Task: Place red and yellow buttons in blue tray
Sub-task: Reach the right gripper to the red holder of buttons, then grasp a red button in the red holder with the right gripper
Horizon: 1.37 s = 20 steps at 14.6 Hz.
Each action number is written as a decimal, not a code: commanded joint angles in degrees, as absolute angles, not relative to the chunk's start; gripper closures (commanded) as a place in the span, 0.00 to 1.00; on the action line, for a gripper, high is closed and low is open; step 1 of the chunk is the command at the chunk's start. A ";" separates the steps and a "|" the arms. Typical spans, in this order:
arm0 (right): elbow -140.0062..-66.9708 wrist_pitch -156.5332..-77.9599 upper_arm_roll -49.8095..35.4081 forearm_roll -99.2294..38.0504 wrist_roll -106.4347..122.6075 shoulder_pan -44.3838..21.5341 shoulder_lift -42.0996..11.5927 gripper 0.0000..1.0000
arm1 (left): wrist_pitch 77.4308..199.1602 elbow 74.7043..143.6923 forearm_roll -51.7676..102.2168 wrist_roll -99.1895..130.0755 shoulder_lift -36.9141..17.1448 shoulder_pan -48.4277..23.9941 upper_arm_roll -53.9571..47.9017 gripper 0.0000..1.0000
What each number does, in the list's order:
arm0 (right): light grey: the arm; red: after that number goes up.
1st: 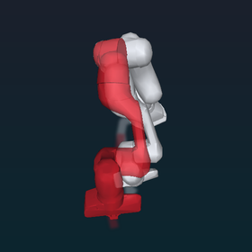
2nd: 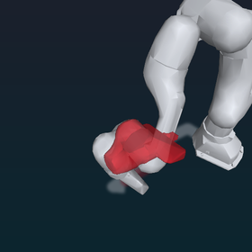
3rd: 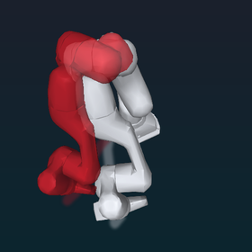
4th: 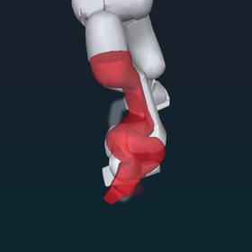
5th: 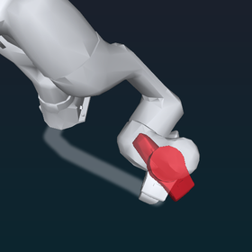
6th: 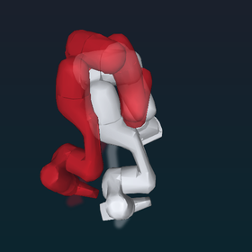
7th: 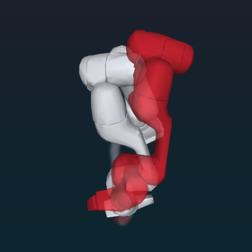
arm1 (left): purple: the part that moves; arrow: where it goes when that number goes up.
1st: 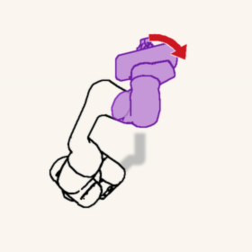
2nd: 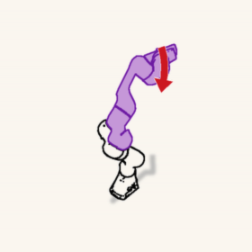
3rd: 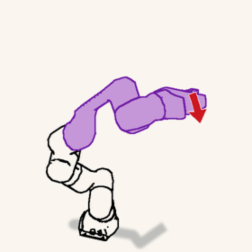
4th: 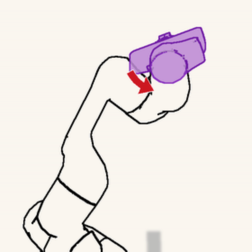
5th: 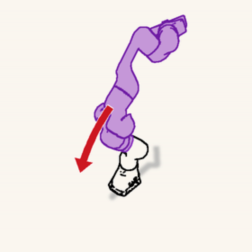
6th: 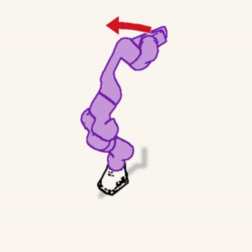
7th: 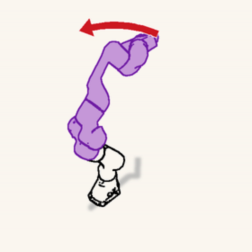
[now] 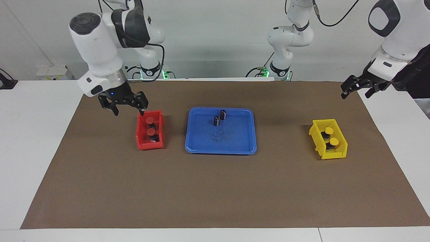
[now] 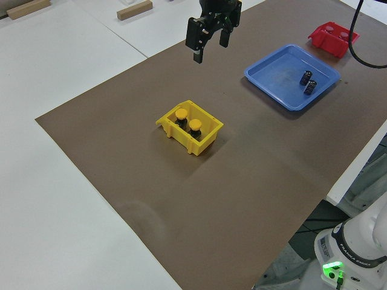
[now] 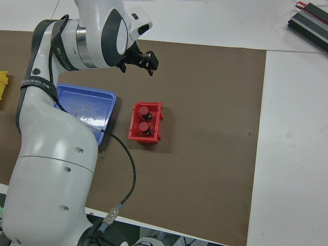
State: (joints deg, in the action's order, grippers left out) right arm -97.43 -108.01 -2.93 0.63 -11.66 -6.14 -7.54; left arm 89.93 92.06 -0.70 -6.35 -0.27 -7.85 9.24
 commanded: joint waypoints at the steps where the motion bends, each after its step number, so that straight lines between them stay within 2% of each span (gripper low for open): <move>1: -106.32 -117.31 -3.08 -0.35 -11.87 -5.62 -7.30 0.01 | 89.12 93.87 -2.20 -5.53 1.76 -8.35 9.84 0.00; 4: -112.48 -122.42 -3.16 -2.18 -11.60 -5.36 -5.72 0.19 | 88.42 94.13 -2.20 -5.71 2.02 -6.77 9.93 0.00; 6: -116.43 -126.10 -3.08 -3.51 -11.34 -5.54 -5.45 0.26 | 88.42 94.13 -2.20 -5.80 2.02 -6.50 9.93 0.00; 8: -119.26 -129.37 -3.16 -3.52 -11.08 -5.62 -5.54 0.26 | 88.42 94.22 -2.20 -5.36 2.02 -6.59 9.93 0.00; 12: -121.90 -129.81 -3.08 -3.60 -6.42 -5.01 -4.66 0.34 | 89.12 96.15 -2.20 -5.19 2.90 -6.50 9.93 0.00; 20: -125.68 -132.27 -2.99 -3.60 -4.66 -4.83 -3.43 0.34 | 90.35 98.25 -2.20 -5.19 3.95 -6.50 10.02 0.00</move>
State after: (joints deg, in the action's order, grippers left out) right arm -122.58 -129.98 -2.71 -2.21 -7.26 -5.71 -5.45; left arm 88.98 94.72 -0.78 -6.10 1.31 -6.47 10.14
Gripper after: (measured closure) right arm 0.335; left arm 0.000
